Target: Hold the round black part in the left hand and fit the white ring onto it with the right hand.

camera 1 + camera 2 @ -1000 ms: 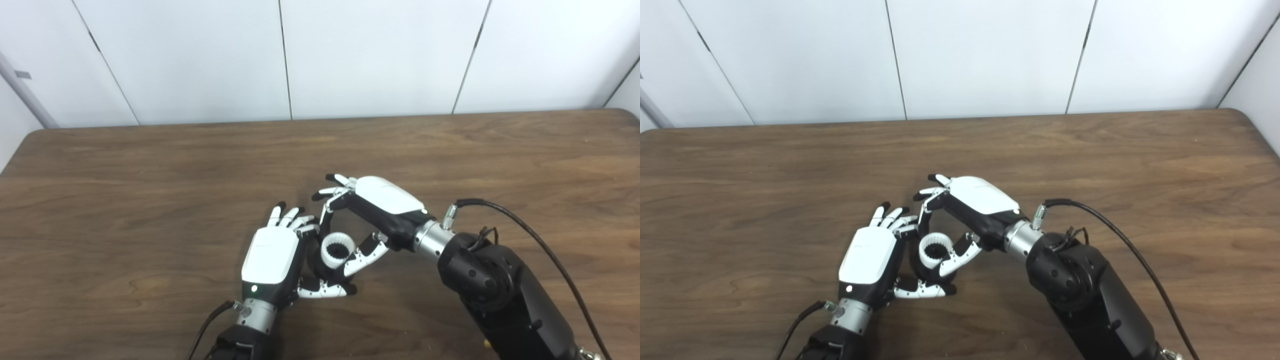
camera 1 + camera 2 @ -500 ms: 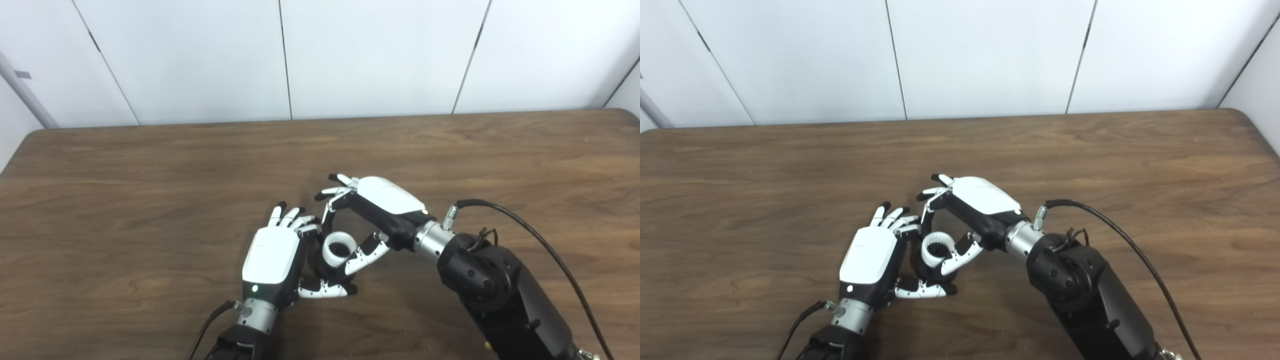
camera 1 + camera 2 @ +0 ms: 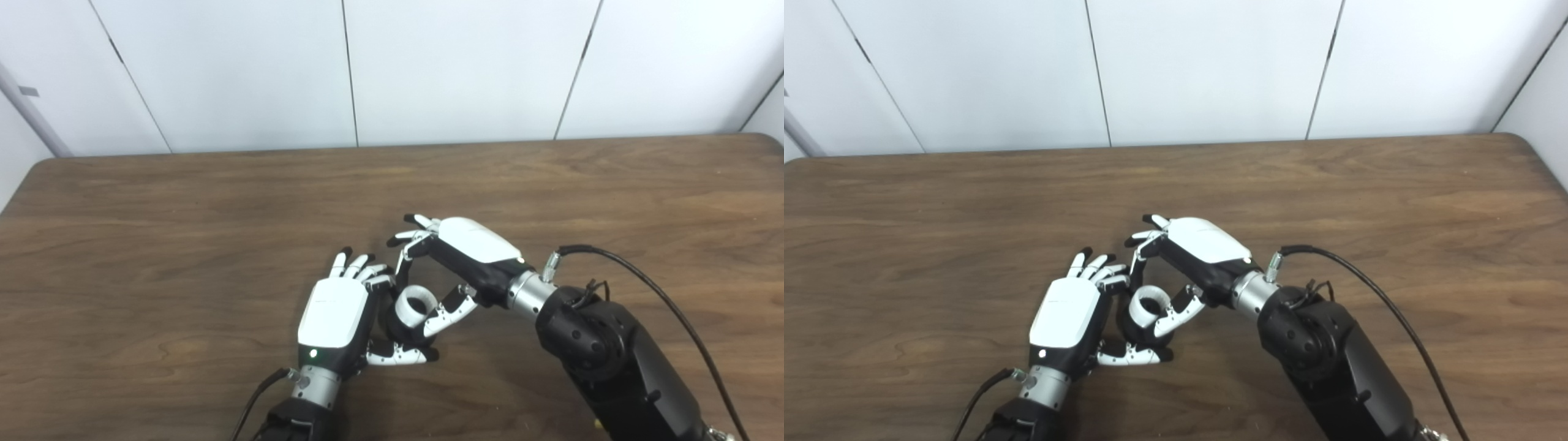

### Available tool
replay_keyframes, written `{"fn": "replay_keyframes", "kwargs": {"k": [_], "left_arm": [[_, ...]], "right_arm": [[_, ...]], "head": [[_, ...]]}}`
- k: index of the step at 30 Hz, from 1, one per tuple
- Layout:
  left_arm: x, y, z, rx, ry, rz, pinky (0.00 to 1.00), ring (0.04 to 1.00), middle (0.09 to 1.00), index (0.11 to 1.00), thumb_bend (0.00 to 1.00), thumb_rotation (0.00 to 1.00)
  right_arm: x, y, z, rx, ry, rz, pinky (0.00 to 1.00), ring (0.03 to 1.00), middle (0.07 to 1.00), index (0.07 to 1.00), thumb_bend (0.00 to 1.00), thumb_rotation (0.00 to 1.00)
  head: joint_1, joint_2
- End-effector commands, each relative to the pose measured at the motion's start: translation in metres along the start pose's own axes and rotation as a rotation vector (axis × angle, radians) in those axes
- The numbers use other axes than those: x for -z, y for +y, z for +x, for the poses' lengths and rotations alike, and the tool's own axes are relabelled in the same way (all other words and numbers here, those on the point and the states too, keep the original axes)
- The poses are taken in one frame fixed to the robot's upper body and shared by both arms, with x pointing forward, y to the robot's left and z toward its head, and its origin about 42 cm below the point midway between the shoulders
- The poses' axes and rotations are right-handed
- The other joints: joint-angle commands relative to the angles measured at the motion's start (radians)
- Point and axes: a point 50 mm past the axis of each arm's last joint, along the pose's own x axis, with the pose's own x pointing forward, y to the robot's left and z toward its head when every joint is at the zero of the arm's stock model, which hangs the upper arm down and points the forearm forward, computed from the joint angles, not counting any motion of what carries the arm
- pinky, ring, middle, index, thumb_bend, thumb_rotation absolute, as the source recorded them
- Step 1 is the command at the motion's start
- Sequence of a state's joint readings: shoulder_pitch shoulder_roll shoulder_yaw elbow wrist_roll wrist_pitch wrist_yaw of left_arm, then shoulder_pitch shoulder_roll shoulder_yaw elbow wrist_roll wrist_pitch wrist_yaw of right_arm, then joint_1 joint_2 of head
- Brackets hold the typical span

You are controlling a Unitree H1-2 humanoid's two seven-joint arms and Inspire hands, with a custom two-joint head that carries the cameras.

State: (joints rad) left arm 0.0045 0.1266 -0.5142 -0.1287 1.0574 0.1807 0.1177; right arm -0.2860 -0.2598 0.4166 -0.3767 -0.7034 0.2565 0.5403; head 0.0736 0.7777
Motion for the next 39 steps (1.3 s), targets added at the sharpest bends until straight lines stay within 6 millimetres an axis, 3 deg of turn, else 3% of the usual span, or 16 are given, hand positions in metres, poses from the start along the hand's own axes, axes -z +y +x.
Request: {"fn": "replay_keyframes", "kwargs": {"k": [1, 16, 39], "left_arm": [[-0.001, -0.017, -0.005, 0.1, 0.001, 0.018, 1.0, 0.893, 0.784, 0.482, 0.53, 0.06], [-0.002, -0.018, -0.003, 0.105, 0.006, 0.01, 1.0, 0.901, 0.793, 0.484, 0.53, 0.06], [-0.003, -0.018, -0.003, 0.103, 0.003, 0.028, 1.0, 0.894, 0.787, 0.483, 0.53, 0.06]], "right_arm": [[-0.007, -0.012, 0.002, 0.051, -0.054, -0.029, 1.0, 1.0, 0.861, 0.485, 0.52, 0.14], [-0.012, -0.014, 0.002, 0.049, -0.068, -0.038, 1.0, 1.0, 0.86, 0.484, 0.52, 0.14], [0.002, -0.008, 0.0, 0.036, -0.018, -0.026, 1.0, 1.0, 0.862, 0.484, 0.52, 0.14]], "head": [[0.003, 0.001], [0.007, -0.001], [0.004, 0.008]]}}
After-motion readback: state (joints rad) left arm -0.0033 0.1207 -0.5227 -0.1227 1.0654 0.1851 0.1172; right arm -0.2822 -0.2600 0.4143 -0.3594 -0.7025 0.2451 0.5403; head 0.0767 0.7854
